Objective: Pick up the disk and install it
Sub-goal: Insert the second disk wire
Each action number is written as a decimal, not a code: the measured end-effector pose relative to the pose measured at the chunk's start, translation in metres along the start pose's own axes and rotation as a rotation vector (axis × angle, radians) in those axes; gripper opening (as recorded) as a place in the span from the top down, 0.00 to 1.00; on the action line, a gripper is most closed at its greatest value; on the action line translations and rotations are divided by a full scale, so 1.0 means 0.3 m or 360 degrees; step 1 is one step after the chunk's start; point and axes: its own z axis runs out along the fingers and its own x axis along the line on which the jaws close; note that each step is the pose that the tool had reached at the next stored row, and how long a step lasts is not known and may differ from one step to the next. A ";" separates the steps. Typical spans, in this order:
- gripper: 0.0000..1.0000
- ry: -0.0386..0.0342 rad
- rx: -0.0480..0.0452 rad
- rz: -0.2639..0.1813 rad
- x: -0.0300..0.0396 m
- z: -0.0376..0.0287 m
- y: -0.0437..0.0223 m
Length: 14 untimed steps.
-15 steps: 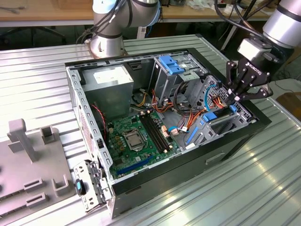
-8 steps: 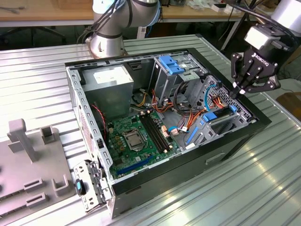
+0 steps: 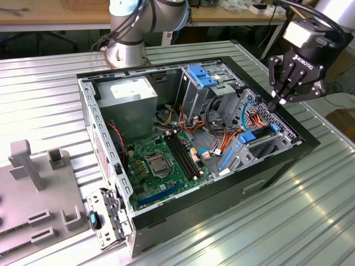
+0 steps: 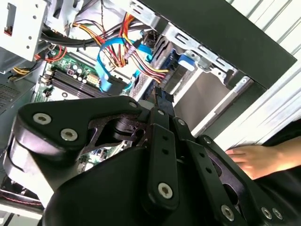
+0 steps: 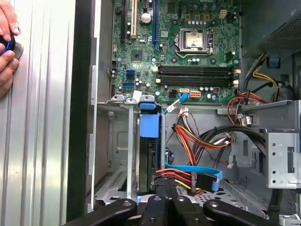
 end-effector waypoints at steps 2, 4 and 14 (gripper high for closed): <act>0.89 0.0046 -0.0001 0.0002 -0.025 -0.002 -0.001; 0.89 0.0093 -0.0003 0.0005 -0.052 -0.003 -0.001; 0.89 0.0282 -0.0015 0.0015 -0.185 -0.024 -0.002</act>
